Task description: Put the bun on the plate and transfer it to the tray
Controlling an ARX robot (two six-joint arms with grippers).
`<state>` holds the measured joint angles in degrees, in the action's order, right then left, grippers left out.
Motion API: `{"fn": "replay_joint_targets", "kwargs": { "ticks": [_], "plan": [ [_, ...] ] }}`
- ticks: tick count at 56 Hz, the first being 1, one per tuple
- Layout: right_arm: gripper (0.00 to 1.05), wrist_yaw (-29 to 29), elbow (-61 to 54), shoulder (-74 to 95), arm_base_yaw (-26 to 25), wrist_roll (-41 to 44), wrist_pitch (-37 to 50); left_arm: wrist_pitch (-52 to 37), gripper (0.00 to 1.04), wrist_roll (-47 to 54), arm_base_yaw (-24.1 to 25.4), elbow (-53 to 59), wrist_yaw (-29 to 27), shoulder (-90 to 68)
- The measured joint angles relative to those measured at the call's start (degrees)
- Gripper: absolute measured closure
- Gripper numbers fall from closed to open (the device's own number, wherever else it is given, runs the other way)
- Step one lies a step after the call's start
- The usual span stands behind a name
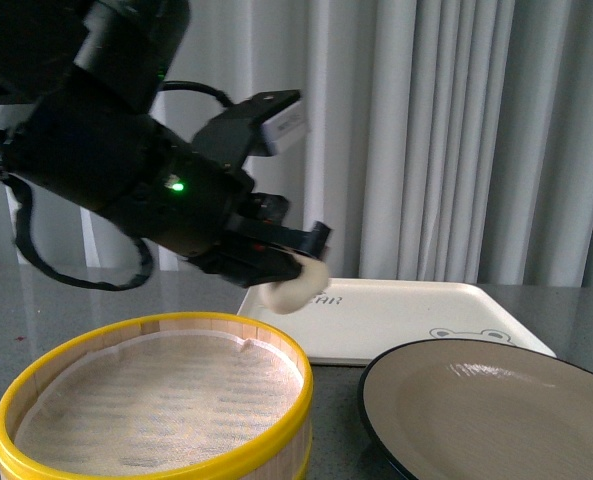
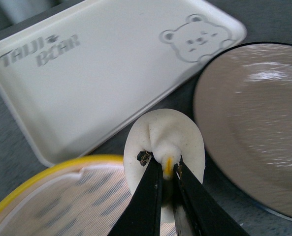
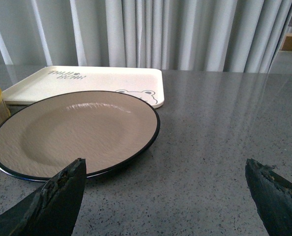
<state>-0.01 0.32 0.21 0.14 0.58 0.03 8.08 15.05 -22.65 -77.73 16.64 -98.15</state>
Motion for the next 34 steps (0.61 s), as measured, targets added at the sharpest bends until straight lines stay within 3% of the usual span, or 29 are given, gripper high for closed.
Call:
{"fn": "replay_joint_targets", "kwargs": {
  "ticks": [18,34],
  "plan": [
    [0.09,0.0,0.0,0.0,0.0,0.0,0.0,0.9,1.01,2.9,-10.7,-7.3,0.1,-9.5],
    [0.09,0.0,0.0,0.0,0.0,0.0,0.0,6.6,1.01,3.4,-14.3,-15.8,-1.2,-16.7]
  ]
}}
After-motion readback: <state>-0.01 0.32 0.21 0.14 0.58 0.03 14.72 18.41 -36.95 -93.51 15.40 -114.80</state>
